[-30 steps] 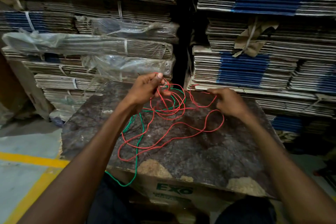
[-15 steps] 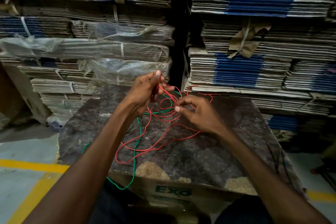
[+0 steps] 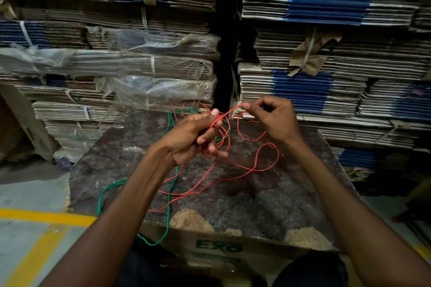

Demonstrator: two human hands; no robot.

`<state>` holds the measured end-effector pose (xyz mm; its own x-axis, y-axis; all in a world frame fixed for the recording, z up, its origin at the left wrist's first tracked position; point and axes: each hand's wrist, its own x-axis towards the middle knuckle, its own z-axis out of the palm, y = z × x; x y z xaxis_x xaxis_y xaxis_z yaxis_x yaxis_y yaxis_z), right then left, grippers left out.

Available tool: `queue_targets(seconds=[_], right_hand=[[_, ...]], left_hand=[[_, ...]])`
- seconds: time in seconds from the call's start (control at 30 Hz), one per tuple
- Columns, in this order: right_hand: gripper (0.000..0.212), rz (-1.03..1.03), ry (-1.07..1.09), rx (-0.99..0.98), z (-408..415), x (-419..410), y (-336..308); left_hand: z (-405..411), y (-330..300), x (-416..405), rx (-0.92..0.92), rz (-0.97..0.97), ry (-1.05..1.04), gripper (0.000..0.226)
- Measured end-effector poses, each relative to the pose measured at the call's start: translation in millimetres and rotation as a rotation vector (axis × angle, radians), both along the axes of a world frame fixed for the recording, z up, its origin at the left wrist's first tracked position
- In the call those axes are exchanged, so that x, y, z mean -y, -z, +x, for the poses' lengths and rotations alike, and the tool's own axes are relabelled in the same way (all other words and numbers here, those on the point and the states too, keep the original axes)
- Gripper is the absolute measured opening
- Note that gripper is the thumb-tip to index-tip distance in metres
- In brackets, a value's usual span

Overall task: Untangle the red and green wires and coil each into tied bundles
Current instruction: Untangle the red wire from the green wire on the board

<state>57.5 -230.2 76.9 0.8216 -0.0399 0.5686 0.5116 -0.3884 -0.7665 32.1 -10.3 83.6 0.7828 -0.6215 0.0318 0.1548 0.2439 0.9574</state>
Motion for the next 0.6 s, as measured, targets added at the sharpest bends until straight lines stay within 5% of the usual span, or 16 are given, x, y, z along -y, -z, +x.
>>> queue_targets(seconds=[0.43, 0.6], right_hand=[[0.031, -0.274, -0.377, -0.428, 6, 34, 30], [0.071, -0.143, -0.379, -0.517, -6, 41, 43]], left_hand=[[11, 2, -21, -0.168, -0.701, 0.263, 0.016], [22, -14, -27, -0.011, -0.726, 0.032, 0.007]])
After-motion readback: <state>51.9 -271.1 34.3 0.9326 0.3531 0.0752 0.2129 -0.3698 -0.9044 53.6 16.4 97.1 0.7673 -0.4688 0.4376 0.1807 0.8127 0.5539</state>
